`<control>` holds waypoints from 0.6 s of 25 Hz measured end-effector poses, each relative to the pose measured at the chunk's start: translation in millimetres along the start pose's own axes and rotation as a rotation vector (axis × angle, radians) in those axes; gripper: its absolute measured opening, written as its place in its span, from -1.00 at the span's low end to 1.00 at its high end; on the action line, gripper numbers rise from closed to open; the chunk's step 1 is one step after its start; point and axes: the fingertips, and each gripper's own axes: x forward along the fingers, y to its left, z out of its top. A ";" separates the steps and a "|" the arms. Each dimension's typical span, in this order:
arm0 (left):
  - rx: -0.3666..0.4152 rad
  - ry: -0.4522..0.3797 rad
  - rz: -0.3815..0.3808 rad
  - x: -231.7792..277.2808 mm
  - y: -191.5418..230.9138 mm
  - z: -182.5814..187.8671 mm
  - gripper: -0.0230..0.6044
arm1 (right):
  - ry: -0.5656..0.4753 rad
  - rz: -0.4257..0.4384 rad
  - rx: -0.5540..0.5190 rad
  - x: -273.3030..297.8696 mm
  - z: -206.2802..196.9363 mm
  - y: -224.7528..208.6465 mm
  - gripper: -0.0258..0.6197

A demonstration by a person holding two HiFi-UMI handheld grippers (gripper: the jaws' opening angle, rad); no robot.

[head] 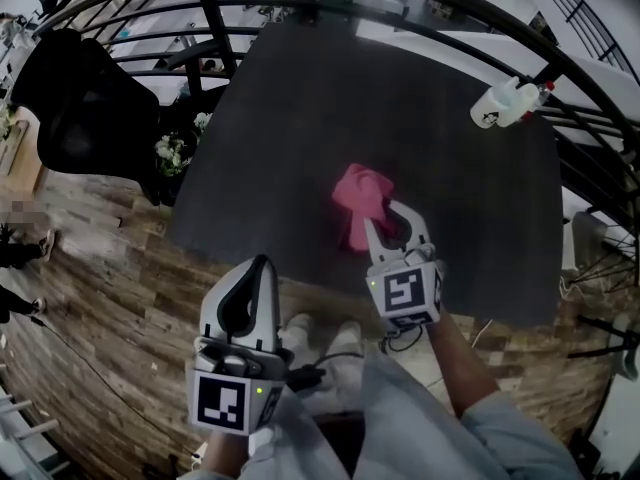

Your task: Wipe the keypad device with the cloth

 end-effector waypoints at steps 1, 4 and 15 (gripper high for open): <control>-0.001 0.001 0.003 -0.8 0.9 -0.3 -0.92 | 0.011 0.004 0.028 3.8 -4.4 1.5 -0.70; -0.004 0.003 0.006 -1.9 1.0 -1.4 -0.92 | 0.049 0.006 0.093 10.7 -18.9 1.0 -0.70; -0.008 0.010 -0.060 5.9 -18.8 -5.4 -0.92 | 0.115 -0.124 0.250 -19.7 -65.2 -35.5 -0.70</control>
